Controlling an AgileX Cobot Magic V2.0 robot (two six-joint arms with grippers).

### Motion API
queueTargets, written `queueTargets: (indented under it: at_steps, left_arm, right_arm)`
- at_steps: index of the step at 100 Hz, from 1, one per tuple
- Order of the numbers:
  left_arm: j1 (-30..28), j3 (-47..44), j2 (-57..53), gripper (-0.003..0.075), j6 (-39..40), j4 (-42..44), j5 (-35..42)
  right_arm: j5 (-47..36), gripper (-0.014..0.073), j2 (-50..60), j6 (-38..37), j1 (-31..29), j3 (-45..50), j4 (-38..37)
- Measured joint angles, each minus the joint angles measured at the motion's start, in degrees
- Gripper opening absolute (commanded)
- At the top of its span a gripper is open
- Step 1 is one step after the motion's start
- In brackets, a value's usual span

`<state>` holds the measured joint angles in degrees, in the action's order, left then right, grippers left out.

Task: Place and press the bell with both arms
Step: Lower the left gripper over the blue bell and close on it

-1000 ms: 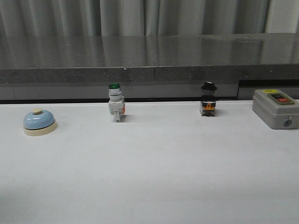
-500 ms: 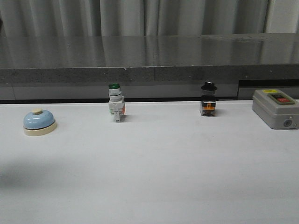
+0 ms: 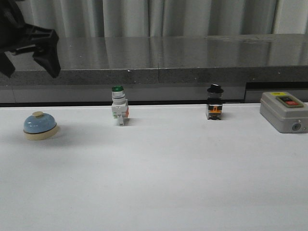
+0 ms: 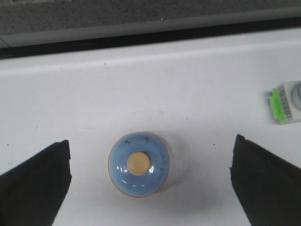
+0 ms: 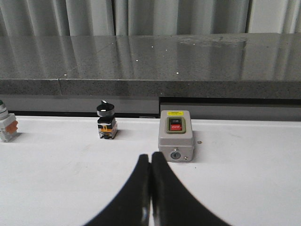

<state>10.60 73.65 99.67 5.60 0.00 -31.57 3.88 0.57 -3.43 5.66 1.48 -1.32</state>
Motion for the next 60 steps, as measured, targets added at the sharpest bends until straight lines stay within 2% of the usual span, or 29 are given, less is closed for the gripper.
queueTargets:
  at_steps: [18, 60]
  left_arm:
    - [0.0, 2.7, 5.6, 0.064, 0.0, 0.4, -0.3]
    - [-1.6, 2.9, 11.6, 0.064, 0.0, 0.5, -0.1]
  right_arm:
    - [0.0, -0.006, 0.0, 0.0, 0.0, 0.0, 0.0]
    - [0.0, -0.006, 0.0, 0.0, 0.0, 0.0, 0.0]
